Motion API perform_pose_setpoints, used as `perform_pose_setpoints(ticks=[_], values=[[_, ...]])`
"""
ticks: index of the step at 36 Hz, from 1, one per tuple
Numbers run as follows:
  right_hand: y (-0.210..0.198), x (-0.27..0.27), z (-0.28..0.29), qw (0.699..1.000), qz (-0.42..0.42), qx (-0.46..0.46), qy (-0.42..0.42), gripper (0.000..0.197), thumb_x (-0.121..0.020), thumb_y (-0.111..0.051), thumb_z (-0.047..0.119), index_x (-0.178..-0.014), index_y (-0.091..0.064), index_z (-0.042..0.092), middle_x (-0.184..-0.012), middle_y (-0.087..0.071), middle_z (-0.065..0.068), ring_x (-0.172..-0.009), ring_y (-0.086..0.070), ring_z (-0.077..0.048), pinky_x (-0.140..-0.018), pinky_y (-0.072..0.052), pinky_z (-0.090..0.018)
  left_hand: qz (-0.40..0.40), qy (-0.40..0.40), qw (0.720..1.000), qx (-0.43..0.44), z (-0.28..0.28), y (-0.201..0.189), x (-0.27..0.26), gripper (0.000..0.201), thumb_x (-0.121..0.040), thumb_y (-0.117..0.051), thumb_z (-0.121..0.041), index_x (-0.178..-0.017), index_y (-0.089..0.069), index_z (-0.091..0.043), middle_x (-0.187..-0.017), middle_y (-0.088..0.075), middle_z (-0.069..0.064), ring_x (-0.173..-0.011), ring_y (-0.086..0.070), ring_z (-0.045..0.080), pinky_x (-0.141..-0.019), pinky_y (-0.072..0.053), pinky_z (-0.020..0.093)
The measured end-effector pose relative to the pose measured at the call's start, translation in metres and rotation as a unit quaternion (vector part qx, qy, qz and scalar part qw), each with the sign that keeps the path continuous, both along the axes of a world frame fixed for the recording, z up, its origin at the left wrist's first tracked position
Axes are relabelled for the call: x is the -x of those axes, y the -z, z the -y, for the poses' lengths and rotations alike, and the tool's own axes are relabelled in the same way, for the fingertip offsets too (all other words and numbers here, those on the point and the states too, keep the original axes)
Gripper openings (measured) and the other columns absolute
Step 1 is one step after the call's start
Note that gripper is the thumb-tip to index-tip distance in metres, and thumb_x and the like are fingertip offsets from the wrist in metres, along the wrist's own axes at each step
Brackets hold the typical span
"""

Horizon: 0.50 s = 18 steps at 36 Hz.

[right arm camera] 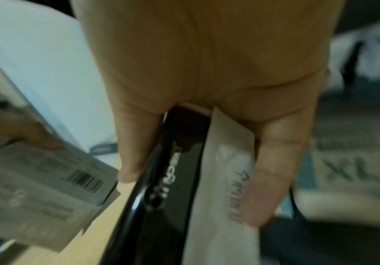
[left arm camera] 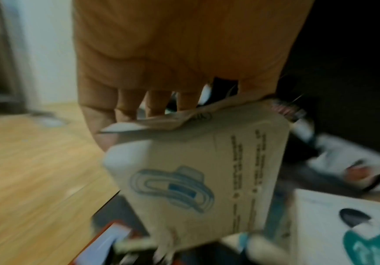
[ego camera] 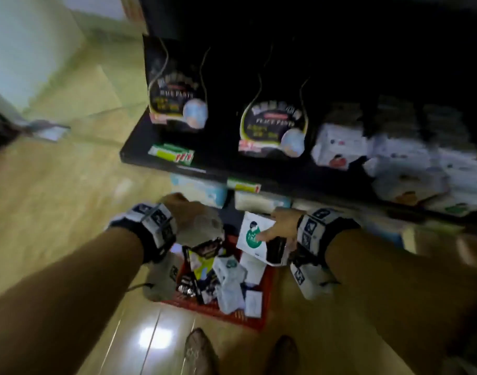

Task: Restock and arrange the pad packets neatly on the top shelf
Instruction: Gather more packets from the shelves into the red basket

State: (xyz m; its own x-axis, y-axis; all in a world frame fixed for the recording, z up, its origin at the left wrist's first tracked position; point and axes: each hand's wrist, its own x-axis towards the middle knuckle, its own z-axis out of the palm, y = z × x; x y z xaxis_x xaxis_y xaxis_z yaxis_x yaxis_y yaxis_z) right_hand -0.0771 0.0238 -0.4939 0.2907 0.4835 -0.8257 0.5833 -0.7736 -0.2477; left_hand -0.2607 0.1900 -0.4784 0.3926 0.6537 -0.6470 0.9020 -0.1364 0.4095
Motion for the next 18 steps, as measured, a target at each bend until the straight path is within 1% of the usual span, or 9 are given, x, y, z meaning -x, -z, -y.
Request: perform_pose_setpoints(ticks=[2, 3, 5, 7, 8, 10, 12, 15, 18], values=[[0.062, 0.016, 0.008, 0.998, -0.012, 0.015, 0.058, 0.105, -0.079, -0.066, 0.058, -0.153, -0.010, 0.010, -0.160, -0.016, -0.009, -0.141, -0.030, -0.030, -0.096, -0.045, -0.036, -0.034, -0.023, 0.999, 0.020, 0.006, 0.064, 0.025, 0.056, -0.080, -0.067, -0.045, -0.122, -0.058, -0.008, -0.127, -0.058, 0.016, -0.110, -0.058, 0.032, -0.083, -0.045, 0.031], [0.090, 0.025, 0.014, 0.997, -0.017, 0.016, 0.073, 0.106, -0.078, -0.068, 0.058, -0.154, -0.011, 0.011, -0.159, -0.017, -0.009, -0.141, -0.031, -0.030, -0.099, -0.044, -0.037, -0.060, -0.012, 0.998, 0.023, 0.009, 0.092, 0.036, 0.070, -0.068, -0.067, -0.058, -0.122, -0.058, -0.013, -0.129, -0.057, 0.013, -0.112, -0.057, 0.029, -0.090, -0.046, 0.033], [0.143, 0.044, 0.024, 0.998, -0.008, 0.015, 0.064, 0.102, -0.075, -0.071, 0.058, -0.153, -0.018, 0.019, -0.158, -0.021, -0.006, -0.140, -0.033, -0.027, -0.109, -0.037, -0.038, -0.123, 0.012, 0.992, 0.020, 0.014, 0.148, 0.059, 0.082, -0.040, -0.056, -0.076, -0.105, -0.062, -0.027, -0.119, -0.061, 0.008, -0.103, -0.060, 0.027, -0.090, -0.048, 0.035], [0.192, 0.061, 0.031, 0.998, 0.021, 0.056, 0.026, 0.105, -0.072, -0.069, 0.064, -0.153, -0.019, 0.018, -0.158, -0.021, -0.008, -0.139, -0.032, -0.029, -0.110, -0.034, -0.040, -0.165, 0.024, 0.986, 0.029, 0.019, 0.198, 0.077, 0.075, -0.031, -0.053, -0.078, -0.089, -0.061, -0.030, -0.102, -0.062, 0.003, -0.090, -0.062, 0.026, -0.081, -0.049, 0.032], [0.216, 0.069, 0.032, 0.997, 0.020, 0.074, 0.012, 0.109, -0.072, -0.069, 0.065, -0.153, -0.017, 0.016, -0.158, -0.020, -0.009, -0.140, -0.031, -0.031, -0.111, -0.034, -0.042, -0.166, 0.028, 0.985, 0.046, 0.023, 0.218, 0.083, 0.067, -0.036, -0.058, -0.075, -0.086, -0.060, -0.030, -0.096, -0.061, 0.001, -0.081, -0.061, 0.022, -0.075, -0.046, 0.029], [0.256, 0.082, 0.033, 0.996, 0.002, 0.089, -0.014, 0.111, -0.072, -0.070, 0.063, -0.153, -0.012, 0.013, -0.159, -0.016, -0.010, -0.143, -0.024, -0.033, -0.112, -0.031, -0.046, -0.154, 0.032, 0.984, 0.089, 0.029, 0.253, 0.089, 0.044, -0.061, -0.070, -0.059, -0.088, -0.065, -0.024, -0.088, -0.064, -0.005, -0.069, -0.057, 0.013, -0.070, -0.045, 0.025], [0.291, 0.092, 0.033, 0.994, -0.012, 0.100, -0.039, 0.109, -0.072, -0.070, 0.062, -0.152, -0.013, 0.016, -0.158, -0.014, -0.011, -0.143, -0.021, -0.034, -0.112, -0.031, -0.048, -0.146, 0.054, 0.982, 0.106, 0.033, 0.288, 0.089, 0.025, -0.081, -0.068, -0.041, -0.092, -0.066, -0.020, -0.094, -0.069, -0.003, -0.079, -0.063, 0.015, -0.072, -0.048, 0.022], [0.334, 0.101, 0.030, 0.991, -0.030, 0.107, -0.069, 0.100, -0.073, -0.072, 0.059, -0.149, -0.019, 0.021, -0.150, -0.021, -0.012, -0.137, -0.030, -0.036, -0.107, -0.037, -0.048, -0.169, 0.127, 0.972, 0.102, 0.037, 0.333, 0.083, 0.042, -0.091, -0.058, -0.032, -0.127, -0.056, -0.010, -0.130, -0.057, 0.008, -0.119, -0.053, 0.027, -0.083, -0.036, 0.023], [0.359, 0.109, 0.029, 0.992, -0.011, 0.082, -0.092, 0.075, -0.084, -0.067, 0.043, -0.146, -0.028, 0.021, -0.144, -0.028, -0.013, -0.129, -0.039, -0.038, -0.104, -0.041, -0.046, -0.187, 0.205, 0.959, 0.059, 0.044, 0.355, 0.073, 0.054, -0.091, -0.052, -0.048, -0.136, -0.046, -0.018, -0.130, -0.055, 0.014, -0.116, -0.052, 0.033, -0.091, -0.043, 0.034]])
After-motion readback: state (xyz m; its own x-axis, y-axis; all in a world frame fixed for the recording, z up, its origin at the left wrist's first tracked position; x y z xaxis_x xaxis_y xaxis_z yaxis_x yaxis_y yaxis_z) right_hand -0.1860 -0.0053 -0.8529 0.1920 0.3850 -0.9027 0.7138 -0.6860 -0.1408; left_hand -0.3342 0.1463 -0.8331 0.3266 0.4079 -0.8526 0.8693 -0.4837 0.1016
